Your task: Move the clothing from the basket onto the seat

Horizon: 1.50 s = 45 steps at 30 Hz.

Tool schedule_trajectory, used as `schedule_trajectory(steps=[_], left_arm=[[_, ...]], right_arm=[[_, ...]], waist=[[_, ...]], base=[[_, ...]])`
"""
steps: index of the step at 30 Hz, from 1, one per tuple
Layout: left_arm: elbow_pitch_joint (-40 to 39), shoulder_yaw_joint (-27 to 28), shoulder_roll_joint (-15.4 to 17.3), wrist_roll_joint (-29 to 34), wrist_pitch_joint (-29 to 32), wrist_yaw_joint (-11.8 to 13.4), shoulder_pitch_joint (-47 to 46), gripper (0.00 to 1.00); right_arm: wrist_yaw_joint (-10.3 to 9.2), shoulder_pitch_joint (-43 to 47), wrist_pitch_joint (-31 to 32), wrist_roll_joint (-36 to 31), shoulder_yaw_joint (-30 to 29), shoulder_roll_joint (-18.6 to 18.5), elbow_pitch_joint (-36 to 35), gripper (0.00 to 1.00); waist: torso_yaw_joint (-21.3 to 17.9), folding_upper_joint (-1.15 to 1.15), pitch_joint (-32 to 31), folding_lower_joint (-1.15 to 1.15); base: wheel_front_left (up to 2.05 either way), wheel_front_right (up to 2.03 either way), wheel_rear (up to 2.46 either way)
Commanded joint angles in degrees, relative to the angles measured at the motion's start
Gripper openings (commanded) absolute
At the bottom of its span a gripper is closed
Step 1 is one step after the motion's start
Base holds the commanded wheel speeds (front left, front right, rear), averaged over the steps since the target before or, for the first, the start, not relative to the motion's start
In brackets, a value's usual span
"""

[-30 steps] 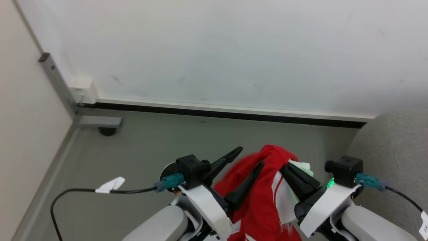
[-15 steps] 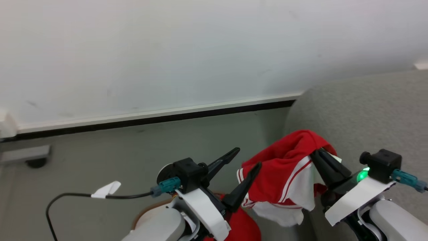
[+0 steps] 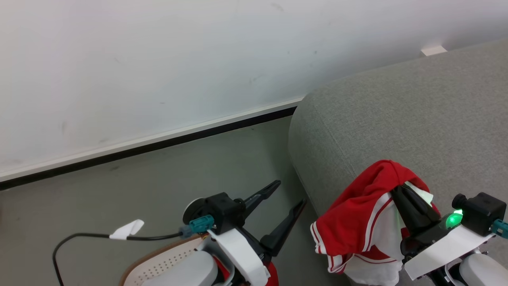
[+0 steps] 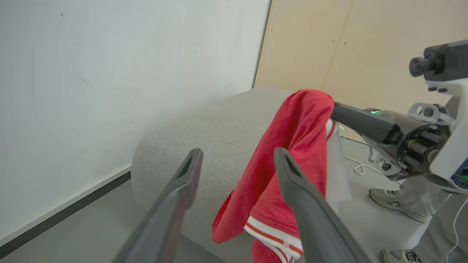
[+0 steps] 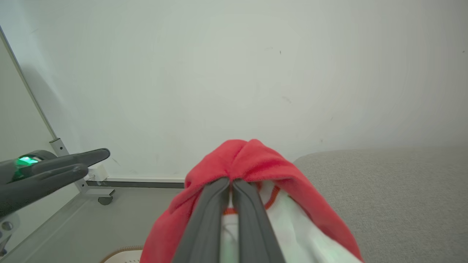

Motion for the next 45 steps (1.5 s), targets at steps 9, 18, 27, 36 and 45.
schedule_trajectory(steps=[9, 18, 27, 36, 45], left_arm=[[1.2, -0.09, -0.31, 0.56, -0.4, -0.6, 1.2, 1.0], [0.92, -0.09, 0.2, 0.9, -0.32, -0.91, 0.34, 1.0], [-2.32, 0.58, 3.92, 1.81, 0.83, -1.07, -2.38, 1.0], [-5.15, 2.28, 8.45, 2.01, 1.26, -1.06, -3.81, 1.0], [-8.07, 3.24, 11.59, 2.31, 1.96, -0.94, -5.58, 1.0]], right_arm=[[-0.12, 3.01, -0.21, -1.79, -2.22, -0.13, -1.72, 0.0], [-0.12, -1.67, -0.21, -0.67, -0.43, -2.75, -1.62, 0.0], [-0.12, -17.25, 2.66, 3.55, -2.02, -10.49, -0.69, 0.0], [-0.12, -28.93, 6.95, 2.15, -14.95, -18.45, 3.7, 0.0], [-0.12, -30.12, 10.47, -3.67, -23.94, -18.42, 11.17, 0.0]], waist=[[-0.69, 0.0, -0.24, 0.0], [1.23, 0.0, 2.01, 0.0], [5.0, 0.0, 11.43, 0.0], [8.34, 0.0, 19.34, 0.0], [10.22, 0.0, 25.59, 0.0]], base=[[0.0, 0.0, 0.0], [0.0, 0.0, 0.0], [0.0, 0.0, 0.0], [0.0, 0.0, 0.0], [0.0, 0.0, 0.0]])
